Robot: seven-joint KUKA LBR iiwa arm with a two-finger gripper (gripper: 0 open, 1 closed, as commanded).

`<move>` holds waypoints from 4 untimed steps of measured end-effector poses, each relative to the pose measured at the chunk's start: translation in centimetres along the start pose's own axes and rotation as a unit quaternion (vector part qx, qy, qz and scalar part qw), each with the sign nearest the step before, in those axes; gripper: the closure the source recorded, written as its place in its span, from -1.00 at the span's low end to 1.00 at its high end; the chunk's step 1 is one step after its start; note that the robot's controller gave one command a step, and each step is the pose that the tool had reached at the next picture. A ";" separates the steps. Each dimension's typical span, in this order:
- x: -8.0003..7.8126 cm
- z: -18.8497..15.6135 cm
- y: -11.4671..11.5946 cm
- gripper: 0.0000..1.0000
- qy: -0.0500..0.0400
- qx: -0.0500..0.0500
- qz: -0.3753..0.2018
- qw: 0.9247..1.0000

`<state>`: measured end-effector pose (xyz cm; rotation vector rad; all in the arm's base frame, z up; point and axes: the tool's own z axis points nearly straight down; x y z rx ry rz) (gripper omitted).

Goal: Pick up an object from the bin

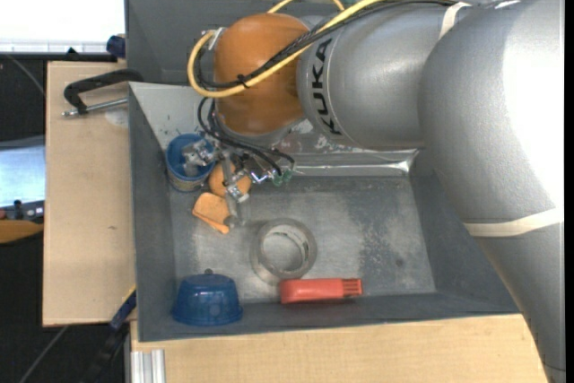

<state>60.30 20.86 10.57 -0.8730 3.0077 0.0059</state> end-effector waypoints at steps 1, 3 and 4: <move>0.2 2.4 0.4 -1.00 0.000 -0.001 -0.180 0.984; -0.1 2.7 -0.1 1.00 -0.005 -0.001 -0.144 0.990; -0.3 -7.8 0.0 1.00 -0.007 -0.001 -0.144 0.990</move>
Offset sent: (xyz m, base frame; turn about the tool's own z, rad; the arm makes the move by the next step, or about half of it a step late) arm -0.0021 -0.0036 -0.0357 -0.2925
